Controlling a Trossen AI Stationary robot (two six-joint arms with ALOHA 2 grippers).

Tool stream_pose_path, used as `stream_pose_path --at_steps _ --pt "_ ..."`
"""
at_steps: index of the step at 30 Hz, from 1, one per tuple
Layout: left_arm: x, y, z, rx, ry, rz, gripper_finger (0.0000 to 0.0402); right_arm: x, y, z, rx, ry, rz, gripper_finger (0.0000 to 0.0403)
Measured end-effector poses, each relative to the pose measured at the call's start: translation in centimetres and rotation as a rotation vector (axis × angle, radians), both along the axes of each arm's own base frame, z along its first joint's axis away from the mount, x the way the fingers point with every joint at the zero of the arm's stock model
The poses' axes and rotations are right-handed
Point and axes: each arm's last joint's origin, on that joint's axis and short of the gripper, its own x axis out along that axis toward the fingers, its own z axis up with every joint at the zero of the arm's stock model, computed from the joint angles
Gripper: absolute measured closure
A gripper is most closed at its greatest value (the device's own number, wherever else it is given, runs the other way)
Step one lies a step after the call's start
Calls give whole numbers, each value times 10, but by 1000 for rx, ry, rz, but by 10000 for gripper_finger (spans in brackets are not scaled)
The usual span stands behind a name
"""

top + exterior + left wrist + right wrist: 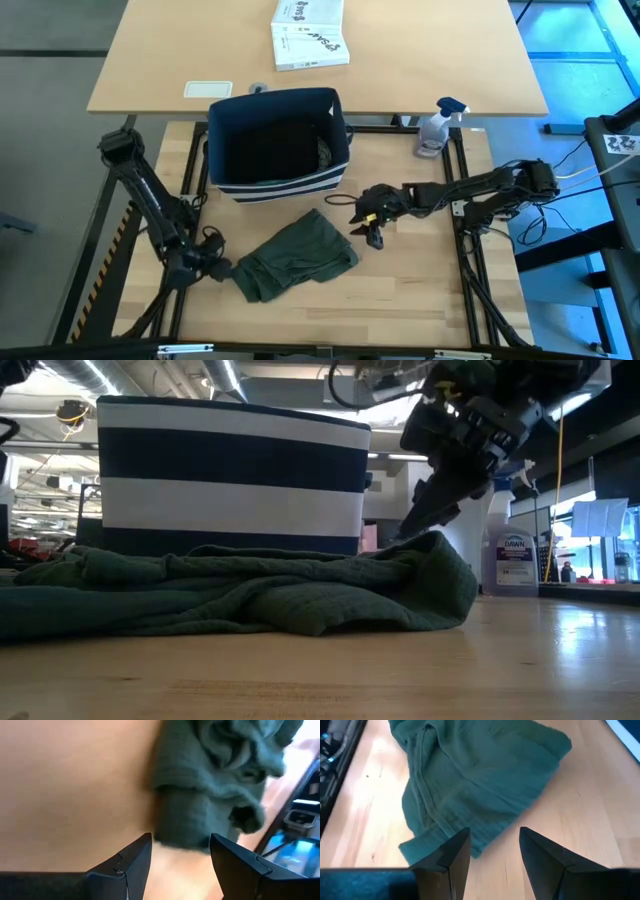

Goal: Fold Laundry from Bin

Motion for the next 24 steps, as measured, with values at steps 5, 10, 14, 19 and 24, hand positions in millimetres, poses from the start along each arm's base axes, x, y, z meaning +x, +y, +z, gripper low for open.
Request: stream_pose_path --at_steps 5,10,14,19,24 --pt "0 5 -10 41 -40 31 208 -4 -11 -9 34 -36 -12 233" --pt "2 12 -24 74 -121 83 208 -6 -24 -17 77 -52 -52 233" --pt "6 15 -32 88 -186 103 208 -3 -28 -25 112 -39 -60 233" --pt "12 15 -33 122 -237 68 208 7 -27 -40 180 -48 -19 233" --pt "16 10 -28 156 -309 -18 208 17 -27 -53 205 -23 -8 233"
